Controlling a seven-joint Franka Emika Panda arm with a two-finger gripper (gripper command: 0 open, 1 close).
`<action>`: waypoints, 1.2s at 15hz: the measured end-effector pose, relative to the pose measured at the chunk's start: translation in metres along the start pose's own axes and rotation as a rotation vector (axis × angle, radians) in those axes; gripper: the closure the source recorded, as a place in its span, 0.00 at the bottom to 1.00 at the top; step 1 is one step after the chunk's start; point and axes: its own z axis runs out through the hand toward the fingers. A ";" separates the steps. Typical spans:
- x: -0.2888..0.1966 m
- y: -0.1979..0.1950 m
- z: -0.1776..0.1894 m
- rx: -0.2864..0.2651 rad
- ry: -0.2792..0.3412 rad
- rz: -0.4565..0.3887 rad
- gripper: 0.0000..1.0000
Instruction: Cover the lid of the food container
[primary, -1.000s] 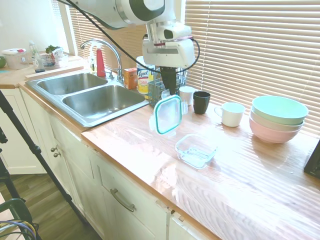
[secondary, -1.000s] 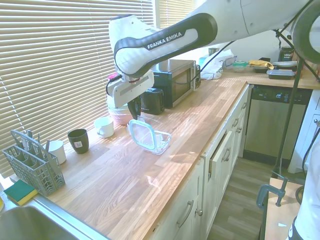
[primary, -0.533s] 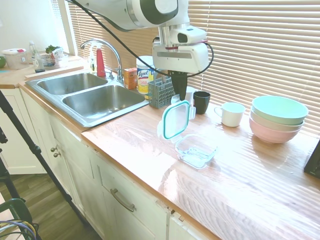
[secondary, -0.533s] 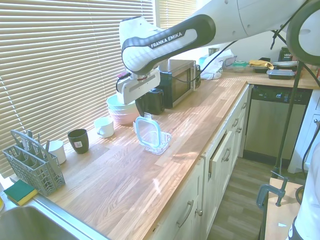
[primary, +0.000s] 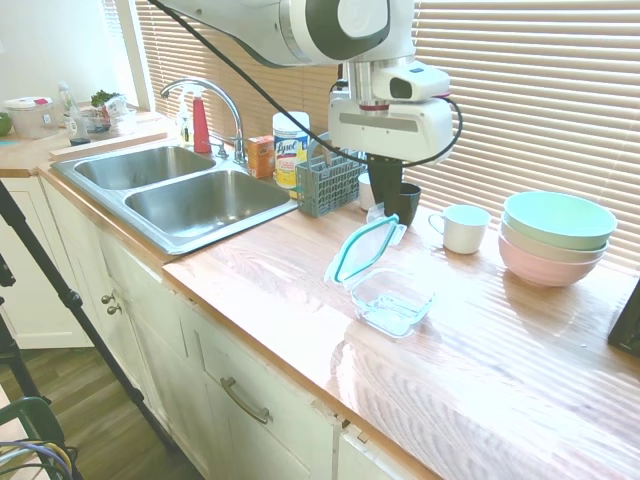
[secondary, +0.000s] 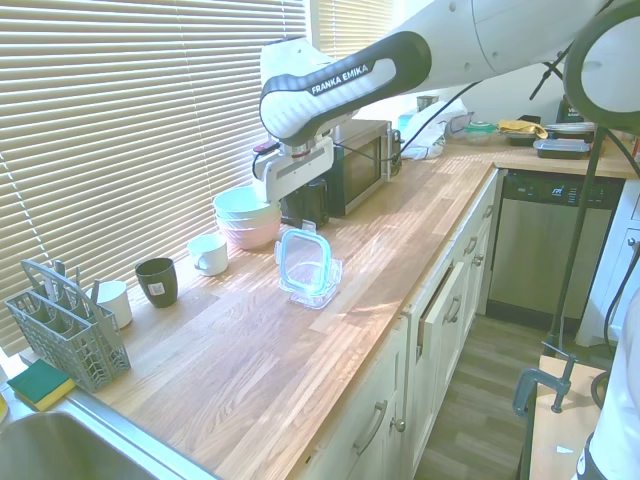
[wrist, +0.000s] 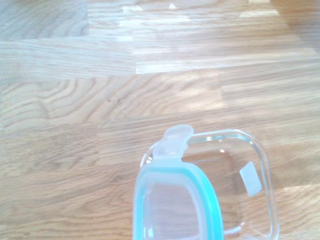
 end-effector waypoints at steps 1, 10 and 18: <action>0.003 0.003 0.001 0.001 -0.002 0.001 1.00; 0.034 0.033 0.024 0.025 -0.024 0.008 1.00; 0.048 0.052 0.070 0.052 -0.062 0.014 1.00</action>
